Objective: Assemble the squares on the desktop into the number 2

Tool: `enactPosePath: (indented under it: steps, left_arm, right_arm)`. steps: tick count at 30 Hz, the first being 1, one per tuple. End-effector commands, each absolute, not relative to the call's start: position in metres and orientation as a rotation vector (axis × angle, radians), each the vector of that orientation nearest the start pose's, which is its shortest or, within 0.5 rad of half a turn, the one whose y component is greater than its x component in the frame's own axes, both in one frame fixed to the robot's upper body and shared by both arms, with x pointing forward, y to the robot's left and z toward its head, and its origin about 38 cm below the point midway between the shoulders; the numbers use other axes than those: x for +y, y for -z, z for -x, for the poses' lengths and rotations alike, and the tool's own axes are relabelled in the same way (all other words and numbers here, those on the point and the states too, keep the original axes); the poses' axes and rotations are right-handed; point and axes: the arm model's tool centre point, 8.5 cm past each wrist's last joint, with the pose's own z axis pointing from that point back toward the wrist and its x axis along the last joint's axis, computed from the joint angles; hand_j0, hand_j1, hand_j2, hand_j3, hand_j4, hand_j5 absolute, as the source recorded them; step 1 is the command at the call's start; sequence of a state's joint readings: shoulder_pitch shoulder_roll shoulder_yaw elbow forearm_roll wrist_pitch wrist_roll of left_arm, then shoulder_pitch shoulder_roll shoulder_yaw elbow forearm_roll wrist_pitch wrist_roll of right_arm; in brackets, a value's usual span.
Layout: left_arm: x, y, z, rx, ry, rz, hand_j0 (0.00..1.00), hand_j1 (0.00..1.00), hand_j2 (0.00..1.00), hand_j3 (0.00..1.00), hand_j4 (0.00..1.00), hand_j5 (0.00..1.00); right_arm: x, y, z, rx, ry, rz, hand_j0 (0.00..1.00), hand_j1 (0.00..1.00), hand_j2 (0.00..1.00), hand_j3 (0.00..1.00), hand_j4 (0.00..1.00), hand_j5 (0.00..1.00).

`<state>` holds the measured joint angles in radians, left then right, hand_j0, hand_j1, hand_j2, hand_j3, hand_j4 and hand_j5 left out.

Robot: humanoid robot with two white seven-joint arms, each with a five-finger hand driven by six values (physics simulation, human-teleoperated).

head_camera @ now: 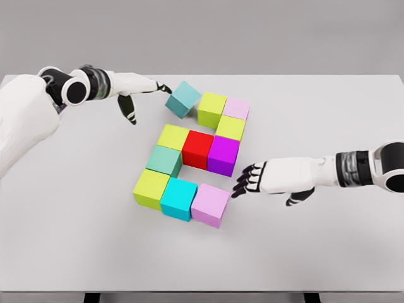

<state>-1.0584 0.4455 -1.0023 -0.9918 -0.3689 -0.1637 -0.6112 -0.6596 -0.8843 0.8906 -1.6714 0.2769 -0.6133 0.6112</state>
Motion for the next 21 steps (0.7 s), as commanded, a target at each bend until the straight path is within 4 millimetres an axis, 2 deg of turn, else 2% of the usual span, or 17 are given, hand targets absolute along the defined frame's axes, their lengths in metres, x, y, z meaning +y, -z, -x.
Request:
enactPosePath:
  steps: [1, 3, 7, 9, 15, 17, 21]
  left_arm:
    - [0.213, -0.201, -0.552, -1.033, 1.879, -0.435, 1.0, 1.0, 1.0, 1.0, 1.0, 1.0]
    - [0.216, -0.199, -0.552, -1.027, 1.873, -0.435, 1.0, 1.0, 1.0, 1.0, 1.0, 1.0]
    - [0.216, -0.2, -0.552, -1.029, 1.873, -0.435, 1.0, 1.0, 1.0, 1.0, 1.0, 1.0]
    - [0.216, -0.2, -0.552, -1.03, 1.872, -0.434, 1.0, 1.0, 1.0, 1.0, 1.0, 1.0]
    - [0.214, -0.199, -0.551, -1.035, 1.877, -0.428, 1.0, 1.0, 1.0, 1.0, 1.0, 1.0]
    - [0.217, -0.199, -0.552, -1.029, 1.87, -0.43, 1.0, 1.0, 1.0, 1.0, 1.0, 1.0]
    - [0.213, -0.199, -0.55, -1.041, 1.882, -0.422, 1.0, 1.0, 1.0, 1.0, 1.0, 1.0]
  right_arm:
    - [-0.25, -0.179, -0.376, 1.777, 3.125, -0.036, 1.0, 1.0, 1.0, 1.0, 1.0, 1.0]
    - [-0.27, -0.187, -0.393, 1.868, 3.151, -0.116, 1.0, 1.0, 1.0, 1.0, 1.0, 1.0]
    - [-0.328, -0.204, -0.423, 2.303, 3.147, -0.134, 1.0, 1.0, 1.0, 1.0, 1.0, 1.0]
    - [-0.346, -0.205, -0.43, 2.477, 3.118, -0.112, 1.0, 1.0, 1.0, 1.0, 1.0, 1.0]
    - [-0.351, -0.205, -0.432, 2.509, 3.112, -0.117, 1.0, 1.0, 1.0, 1.0, 1.0, 1.0]
    - [-0.359, -0.209, -0.435, 2.544, 3.103, -0.164, 1.0, 1.0, 1.0, 1.0, 1.0, 1.0]
    - [-0.36, -0.209, -0.435, 2.545, 3.104, -0.165, 1.0, 1.0, 1.0, 1.0, 1.0, 1.0]
